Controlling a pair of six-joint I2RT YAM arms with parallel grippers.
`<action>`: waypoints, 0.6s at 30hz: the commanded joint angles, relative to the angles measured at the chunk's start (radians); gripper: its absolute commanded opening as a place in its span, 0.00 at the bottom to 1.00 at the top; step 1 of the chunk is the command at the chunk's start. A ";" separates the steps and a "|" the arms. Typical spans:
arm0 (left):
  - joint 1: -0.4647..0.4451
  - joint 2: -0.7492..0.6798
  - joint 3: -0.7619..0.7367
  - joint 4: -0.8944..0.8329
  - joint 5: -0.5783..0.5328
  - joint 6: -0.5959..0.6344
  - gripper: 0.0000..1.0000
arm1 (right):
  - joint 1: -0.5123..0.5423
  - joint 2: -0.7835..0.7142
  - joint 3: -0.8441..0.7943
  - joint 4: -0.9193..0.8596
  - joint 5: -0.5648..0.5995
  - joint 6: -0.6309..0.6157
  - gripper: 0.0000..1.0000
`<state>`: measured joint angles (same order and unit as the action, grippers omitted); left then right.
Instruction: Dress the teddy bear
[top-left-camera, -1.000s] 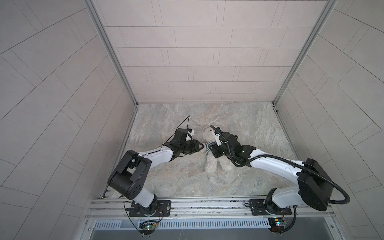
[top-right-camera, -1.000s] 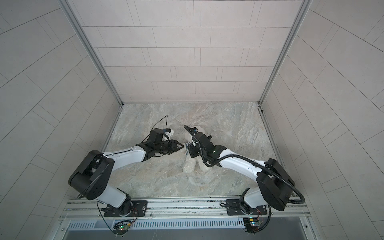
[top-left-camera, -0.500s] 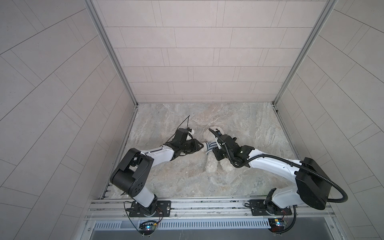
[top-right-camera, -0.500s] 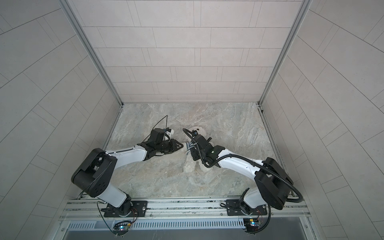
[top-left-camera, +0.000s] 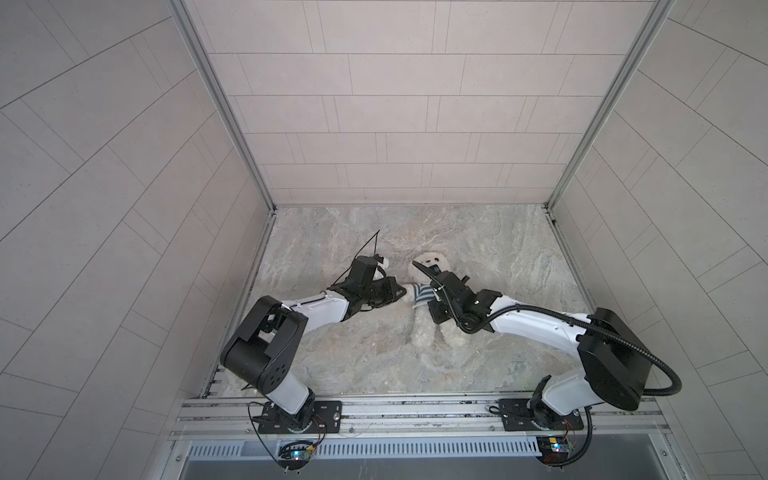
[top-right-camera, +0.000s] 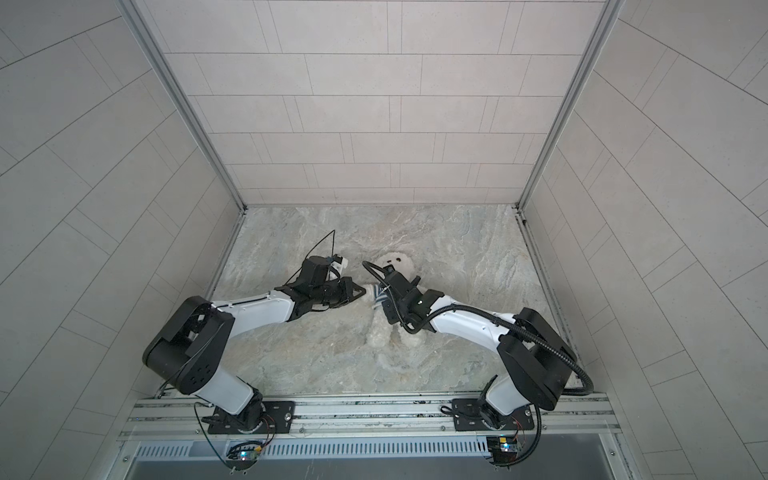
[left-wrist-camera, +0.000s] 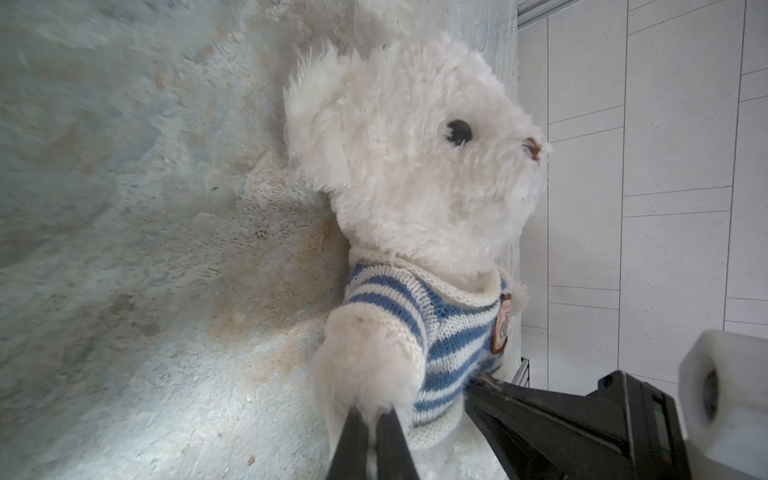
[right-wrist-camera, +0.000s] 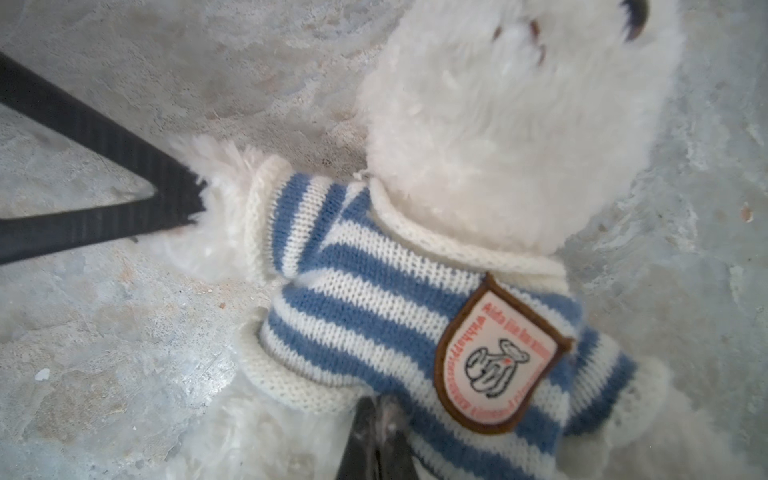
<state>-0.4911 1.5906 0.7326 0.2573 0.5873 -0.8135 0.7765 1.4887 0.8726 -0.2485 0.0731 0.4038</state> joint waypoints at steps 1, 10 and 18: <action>0.004 -0.046 -0.007 0.009 -0.007 0.000 0.00 | 0.019 -0.048 -0.034 -0.066 0.002 0.021 0.00; 0.032 -0.143 -0.007 -0.063 -0.019 0.041 0.00 | 0.039 -0.177 -0.149 0.043 -0.086 0.051 0.00; 0.032 -0.342 0.029 -0.321 -0.082 0.197 0.00 | 0.064 -0.119 -0.093 0.127 -0.121 0.074 0.00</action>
<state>-0.4686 1.3163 0.7307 0.0532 0.5518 -0.7120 0.8268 1.3544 0.7471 -0.1555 -0.0299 0.4568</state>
